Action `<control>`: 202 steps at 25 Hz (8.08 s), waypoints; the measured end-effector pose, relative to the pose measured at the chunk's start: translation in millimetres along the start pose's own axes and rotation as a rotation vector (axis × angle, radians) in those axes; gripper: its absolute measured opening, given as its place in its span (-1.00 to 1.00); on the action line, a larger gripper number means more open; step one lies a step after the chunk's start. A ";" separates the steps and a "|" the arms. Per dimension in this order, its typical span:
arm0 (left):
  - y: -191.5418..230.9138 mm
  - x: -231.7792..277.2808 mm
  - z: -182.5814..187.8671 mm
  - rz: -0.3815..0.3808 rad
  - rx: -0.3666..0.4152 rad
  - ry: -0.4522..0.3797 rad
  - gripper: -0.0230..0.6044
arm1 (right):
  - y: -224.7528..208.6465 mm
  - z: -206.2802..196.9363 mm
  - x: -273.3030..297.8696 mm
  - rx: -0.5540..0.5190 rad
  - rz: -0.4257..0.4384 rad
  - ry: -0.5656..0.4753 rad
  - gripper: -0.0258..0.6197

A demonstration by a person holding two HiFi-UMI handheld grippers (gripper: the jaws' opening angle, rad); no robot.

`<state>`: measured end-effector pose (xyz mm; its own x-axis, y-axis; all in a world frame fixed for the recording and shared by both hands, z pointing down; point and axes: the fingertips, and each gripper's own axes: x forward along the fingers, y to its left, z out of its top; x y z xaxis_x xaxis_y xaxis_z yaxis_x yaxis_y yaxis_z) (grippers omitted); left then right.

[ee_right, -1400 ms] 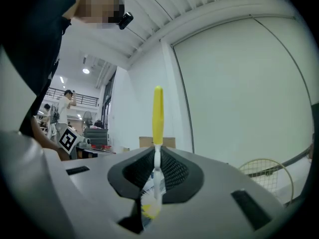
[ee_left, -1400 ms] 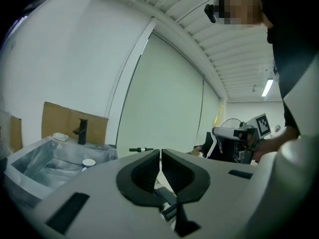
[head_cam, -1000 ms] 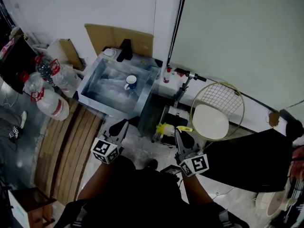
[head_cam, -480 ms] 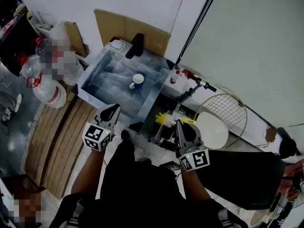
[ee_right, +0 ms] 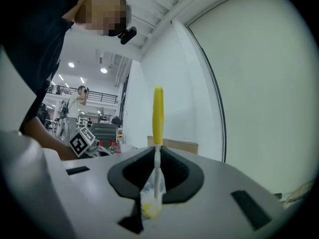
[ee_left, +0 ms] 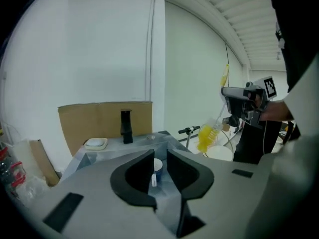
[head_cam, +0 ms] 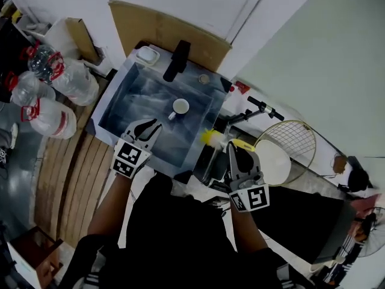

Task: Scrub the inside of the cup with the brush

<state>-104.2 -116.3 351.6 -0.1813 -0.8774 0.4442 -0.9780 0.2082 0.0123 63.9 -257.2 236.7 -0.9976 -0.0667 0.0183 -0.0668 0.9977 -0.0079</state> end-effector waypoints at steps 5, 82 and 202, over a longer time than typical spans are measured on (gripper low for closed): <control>13.1 43.6 -37.1 -0.108 0.034 0.112 -0.46 | 3.1 -18.5 46.1 -0.021 -0.018 0.060 -0.78; 6.4 181.9 -158.8 -0.132 -0.042 0.390 -0.67 | 11.5 -135.2 228.0 0.184 0.476 0.132 -0.77; 5.5 181.2 -159.1 -0.141 -0.073 0.399 -0.67 | 22.0 -111.1 220.0 0.022 0.536 0.080 -0.79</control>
<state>-126.0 -205.4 574.7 0.0221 -0.6664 0.7452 -0.9780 0.1403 0.1545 -155.1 -249.0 351.6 -0.8877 0.4531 0.0815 0.4496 0.8913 -0.0583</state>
